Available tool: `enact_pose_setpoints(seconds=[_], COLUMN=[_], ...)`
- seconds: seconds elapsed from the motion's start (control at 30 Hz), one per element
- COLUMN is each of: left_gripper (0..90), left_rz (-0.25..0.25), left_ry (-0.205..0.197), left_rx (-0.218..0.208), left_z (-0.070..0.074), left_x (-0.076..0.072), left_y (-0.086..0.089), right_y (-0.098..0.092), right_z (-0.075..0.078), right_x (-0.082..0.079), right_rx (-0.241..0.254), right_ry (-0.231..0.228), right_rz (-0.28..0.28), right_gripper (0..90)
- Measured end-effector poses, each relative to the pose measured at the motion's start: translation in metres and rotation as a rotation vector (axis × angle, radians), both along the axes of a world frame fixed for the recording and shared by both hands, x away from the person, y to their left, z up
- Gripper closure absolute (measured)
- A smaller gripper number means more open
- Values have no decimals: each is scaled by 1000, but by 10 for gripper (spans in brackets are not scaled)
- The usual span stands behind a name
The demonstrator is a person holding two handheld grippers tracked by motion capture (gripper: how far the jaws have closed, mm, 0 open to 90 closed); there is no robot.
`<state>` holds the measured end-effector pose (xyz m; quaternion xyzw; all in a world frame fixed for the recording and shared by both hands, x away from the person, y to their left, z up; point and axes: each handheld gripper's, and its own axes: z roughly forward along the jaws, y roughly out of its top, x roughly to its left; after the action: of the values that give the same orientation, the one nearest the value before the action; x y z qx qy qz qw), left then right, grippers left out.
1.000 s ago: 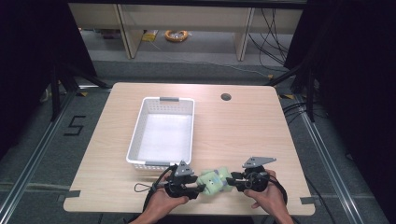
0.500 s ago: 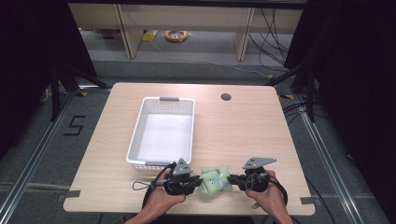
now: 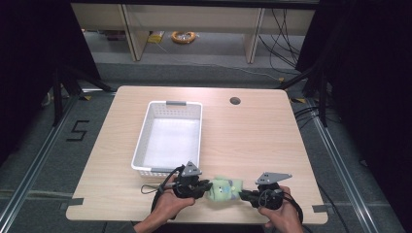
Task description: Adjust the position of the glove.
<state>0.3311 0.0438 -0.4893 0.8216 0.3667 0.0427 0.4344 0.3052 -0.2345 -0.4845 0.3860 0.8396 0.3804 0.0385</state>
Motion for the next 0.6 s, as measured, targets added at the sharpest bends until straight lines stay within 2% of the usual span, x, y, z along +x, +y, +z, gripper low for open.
enact_pose_setpoints(seconds=[0.07, 0.17, 0.23, 0.37, 0.4, 0.43, 0.47, 0.5, 0.53, 0.57, 0.6], left_gripper=[789, 745, 700, 619, 596, 574, 546, 530, 511, 497, 489], left_rz=[4, 6, 26, 53, 40, 40, 59, 67, 71, 78, 78], left_ry=[-2, 10, 30, 36, 57, 57, 85, 93, 110, 129, 129], left_rx=[-7, 5, -8, -21, -28, -28, -60, -66, -81, -94, -94], left_z=[-1, -4, -5, -5, -3, -3, -2, -1, 0, 0, 0], left_x=[0, 2, 2, -2, -3, -3, -5, -5, -6, -6, -6], left_y=[-1, 2, 3, 6, 9, 9, 9, 10, 10, 10, 10], right_y=[0, 0, 0, -5, -6, -7, -8, -8, -8, -8, -8], right_z=[-4, -7, -6, -1, 0, 1, 3, 5, 5, 5, 5], right_x=[2, 2, 2, 3, 4, 4, 5, 4, 5, 6, 6], right_rx=[2, 0, 0, 19, 43, 57, 64, 57, 80, 79, 79], right_ry=[16, 24, 40, 22, 20, 18, 15, 12, 16, 19, 19], right_rz=[-5, 6, -3, -48, -54, -55, -70, -96, -106, -115, -115], right_gripper=[853, 828, 765, 627, 613, 596, 565, 548, 534, 510, 510])
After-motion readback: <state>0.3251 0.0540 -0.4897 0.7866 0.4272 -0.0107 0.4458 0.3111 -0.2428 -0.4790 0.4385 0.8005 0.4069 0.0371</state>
